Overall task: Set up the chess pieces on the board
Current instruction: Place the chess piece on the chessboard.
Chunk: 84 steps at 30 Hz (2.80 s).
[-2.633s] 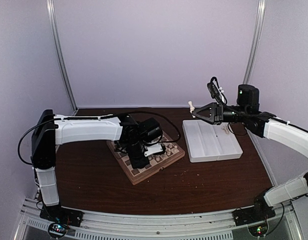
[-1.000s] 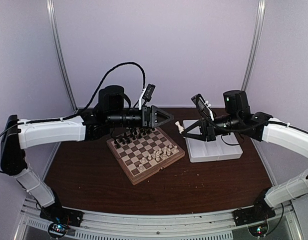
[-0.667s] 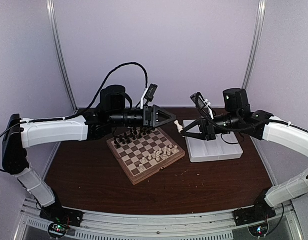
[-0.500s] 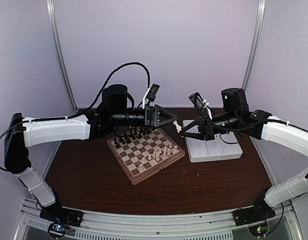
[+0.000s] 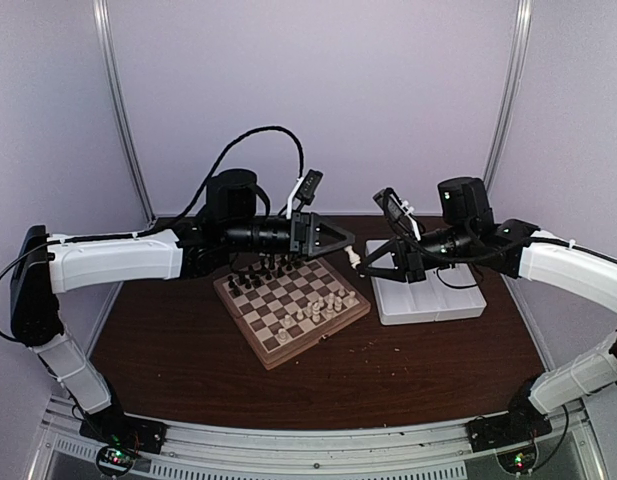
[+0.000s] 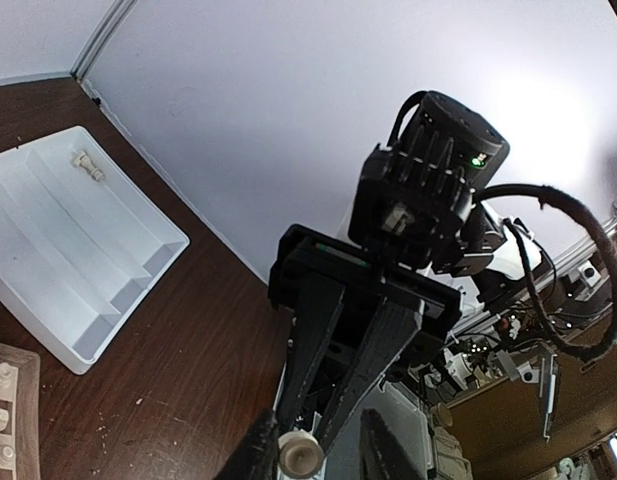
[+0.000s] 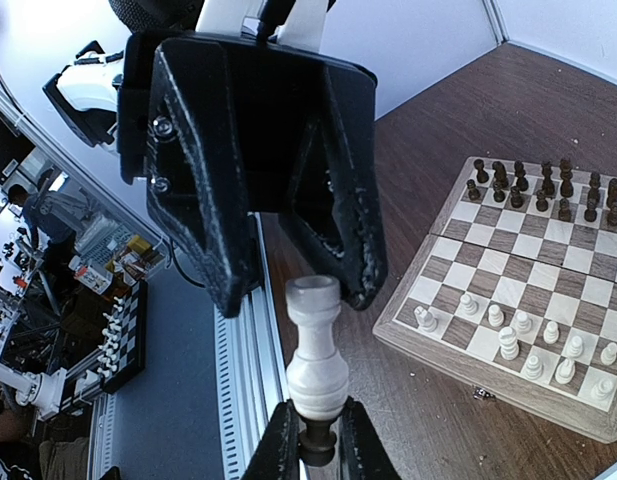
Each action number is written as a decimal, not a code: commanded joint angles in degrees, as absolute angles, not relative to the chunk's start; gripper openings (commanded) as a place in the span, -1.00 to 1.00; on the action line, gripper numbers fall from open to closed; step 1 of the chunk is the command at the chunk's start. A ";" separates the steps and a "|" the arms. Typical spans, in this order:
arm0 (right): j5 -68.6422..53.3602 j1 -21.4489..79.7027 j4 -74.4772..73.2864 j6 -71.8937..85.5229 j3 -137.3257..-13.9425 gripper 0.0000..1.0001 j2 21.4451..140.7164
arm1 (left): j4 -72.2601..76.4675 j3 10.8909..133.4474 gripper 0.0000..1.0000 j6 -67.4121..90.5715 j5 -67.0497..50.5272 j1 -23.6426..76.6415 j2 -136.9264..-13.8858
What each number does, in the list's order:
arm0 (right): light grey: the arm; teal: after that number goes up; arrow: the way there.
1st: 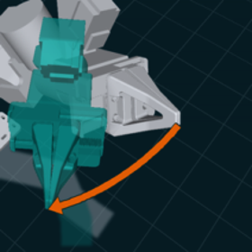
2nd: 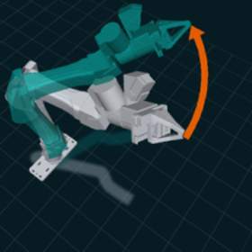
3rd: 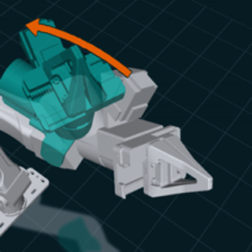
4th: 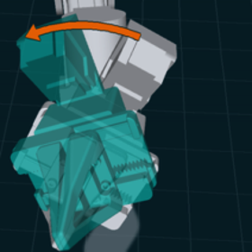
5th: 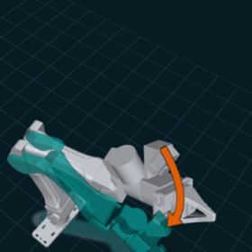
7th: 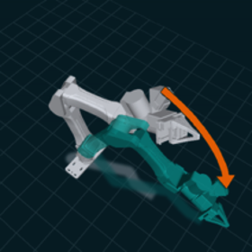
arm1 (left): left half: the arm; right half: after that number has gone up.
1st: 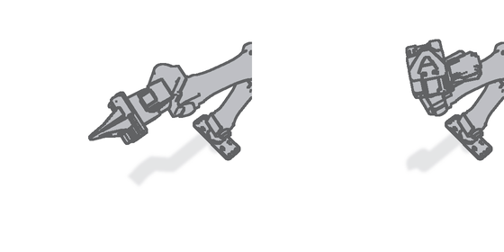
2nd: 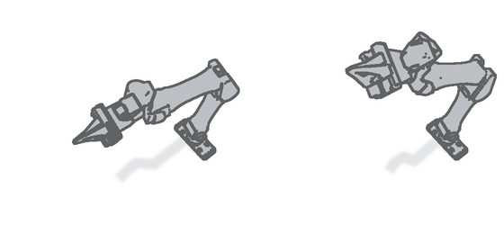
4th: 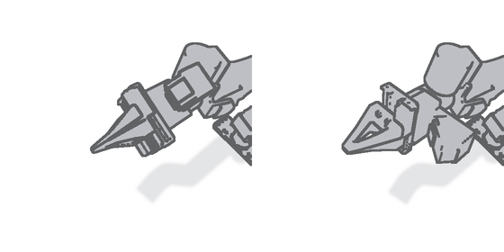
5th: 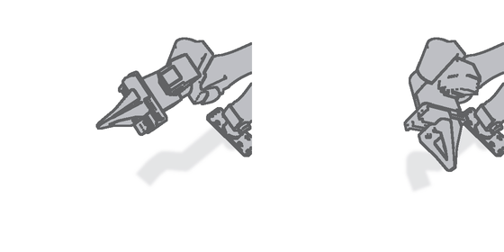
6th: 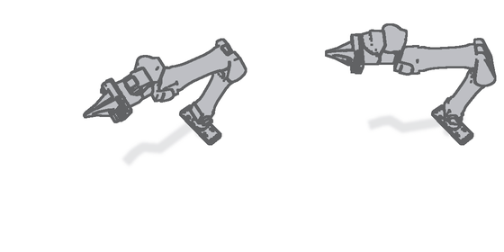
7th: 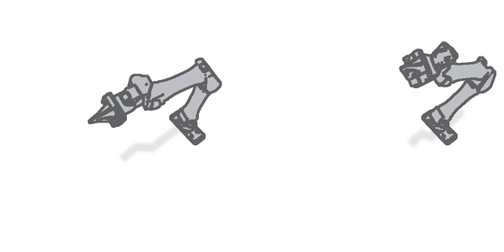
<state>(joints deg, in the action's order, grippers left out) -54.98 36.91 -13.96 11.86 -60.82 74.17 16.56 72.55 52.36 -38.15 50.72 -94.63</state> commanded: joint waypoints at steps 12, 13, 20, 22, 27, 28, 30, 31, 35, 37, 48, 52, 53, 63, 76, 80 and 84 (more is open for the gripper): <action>-53.31 37.26 -13.94 11.00 -62.73 -1.00 73.83 | 15.81 74.27 -0.34 50.39 -39.50 50.80 -95.10; -53.33 37.27 -13.97 10.99 -62.71 -1.00 73.83 | 15.74 74.34 -0.41 50.32 -39.62 50.87 -95.10; -53.43 37.31 -13.94 11.16 -62.75 -1.00 73.92 | 15.28 74.68 -0.74 49.66 -40.54 50.82 -95.14; -53.32 37.25 -14.00 11.19 -62.75 -1.00 73.83 | 15.19 74.77 -0.84 49.41 -40.76 50.85 -95.19; -52.94 37.28 -14.28 11.01 -62.67 -1.00 73.59 | 13.16 74.66 -0.86 47.71 -39.19 50.80 -94.52; -52.74 37.23 -14.43 10.87 -62.60 -1.00 73.57 | 12.59 74.62 -0.86 47.09 -38.69 50.79 -94.18; -52.36 37.29 -15.10 10.53 -62.42 -1.00 73.48 | 10.47 74.66 -0.88 45.15 -37.20 50.80 -93.31; -52.01 37.31 -15.64 10.24 -62.24 -1.00 73.41 | 8.65 74.75 -0.88 43.61 -35.88 50.80 -92.64; -49.00 37.30 -18.96 8.50 -61.67 -1.00 72.93 | -2.05 74.81 -0.88 34.18 -28.32 50.80 -88.58; -46.14 37.28 -21.00 7.53 -61.57 -1.00 72.64 | -6.64 73.64 -0.86 30.36 -24.43 50.80 -86.53; -40.01 36.81 -20.28 7.75 -61.07 -1.00 70.70 | -10.66 57.52 -0.84 19.95 -6.85 50.80 -78.17; -38.43 36.67 -18.55 9.46 -61.43 -1.00 71.18 | -4.02 49.45 -0.84 16.56 -3.76 50.86 -76.82; -38.15 36.65 -18.24 9.77 -61.50 -1.00 71.19 | -2.36 47.87 -0.84 15.77 -3.69 50.89 -76.61; -37.44 36.29 -16.82 11.10 -60.54 -1.00 70.41 | 3.25 41.63 -0.83 14.07 -2.96 50.87 -77.28; -37.11 35.94 -16.69 11.07 -60.05 -1.00 69.83 | 5.65 39.35 -0.75 13.41 -4.71 50.81 -80.44; -37.07 35.76 -16.55 11.15 -59.66 -1.00 69.50 | 8.04 37.91 -0.75 14.06 -5.00 50.88 -81.19; -37.00 35.68 -16.38 11.17 -59.35 -1.00 69.32 | 9.86 36.62 -0.75 14.61 -5.01 50.89 -81.75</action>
